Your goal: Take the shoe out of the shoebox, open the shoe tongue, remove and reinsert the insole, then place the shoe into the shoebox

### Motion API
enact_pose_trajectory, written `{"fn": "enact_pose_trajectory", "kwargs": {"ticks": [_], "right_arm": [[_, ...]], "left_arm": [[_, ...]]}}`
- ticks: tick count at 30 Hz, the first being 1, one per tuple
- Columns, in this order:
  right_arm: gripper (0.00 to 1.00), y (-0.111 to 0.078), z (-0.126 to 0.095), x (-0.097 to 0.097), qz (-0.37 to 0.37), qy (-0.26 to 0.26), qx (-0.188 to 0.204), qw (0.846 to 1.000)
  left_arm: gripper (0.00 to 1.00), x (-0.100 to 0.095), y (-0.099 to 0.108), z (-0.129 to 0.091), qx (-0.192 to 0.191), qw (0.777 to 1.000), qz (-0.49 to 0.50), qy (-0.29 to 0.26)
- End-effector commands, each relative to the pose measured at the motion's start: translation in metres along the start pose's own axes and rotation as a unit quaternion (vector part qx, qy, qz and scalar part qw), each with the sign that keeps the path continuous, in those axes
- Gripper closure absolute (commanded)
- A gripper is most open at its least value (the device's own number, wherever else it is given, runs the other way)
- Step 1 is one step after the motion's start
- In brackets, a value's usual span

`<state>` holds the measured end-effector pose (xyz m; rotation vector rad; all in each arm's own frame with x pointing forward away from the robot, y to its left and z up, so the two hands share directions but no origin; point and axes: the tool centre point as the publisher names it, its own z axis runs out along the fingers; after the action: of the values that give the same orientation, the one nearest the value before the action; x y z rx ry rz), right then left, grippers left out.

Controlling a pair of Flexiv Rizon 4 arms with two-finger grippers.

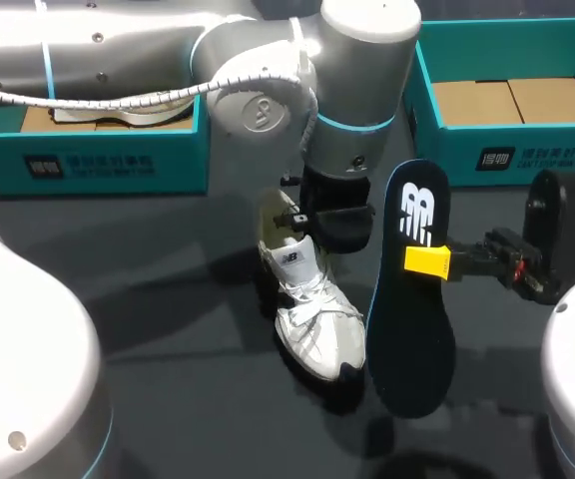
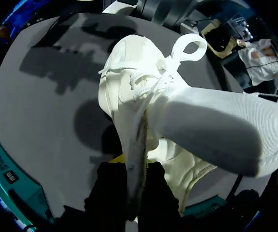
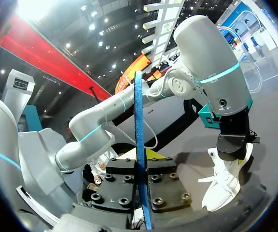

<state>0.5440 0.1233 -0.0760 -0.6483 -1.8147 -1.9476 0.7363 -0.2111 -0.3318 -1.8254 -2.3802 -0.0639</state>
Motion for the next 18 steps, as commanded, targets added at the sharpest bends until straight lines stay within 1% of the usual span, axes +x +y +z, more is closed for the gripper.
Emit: {"fn": "enact_pose_trajectory", "kwargs": {"ticks": [1, 5, 9, 11, 18], "right_arm": [[1.00, -0.002, -0.001, 0.008, 0.000, -0.032, -0.001, 0.999], [1.00, -0.002, -0.001, 0.008, 0.000, -0.032, -0.001, 0.999], [1.00, -0.002, -0.001, 0.008, 0.000, -0.032, -0.001, 0.999], [1.00, -0.002, -0.001, 0.008, 0.000, -0.032, -0.001, 0.999], [1.00, -0.002, -0.001, 0.008, 0.000, -0.032, -0.001, 0.999]], "left_arm": [[1.00, -0.002, -0.001, 0.003, 0.005, 1.000, 0.022, 0.007], [1.00, -0.005, 0.001, 0.005, 0.004, 0.999, 0.050, 0.005], [1.00, -0.004, 0.002, 0.008, -0.005, 0.997, 0.078, 0.001], [1.00, -0.003, 0.003, 0.011, -0.008, 0.995, 0.098, -0.003], [1.00, -0.003, 0.000, 0.024, -0.013, 0.993, 0.121, 0.005]]}}
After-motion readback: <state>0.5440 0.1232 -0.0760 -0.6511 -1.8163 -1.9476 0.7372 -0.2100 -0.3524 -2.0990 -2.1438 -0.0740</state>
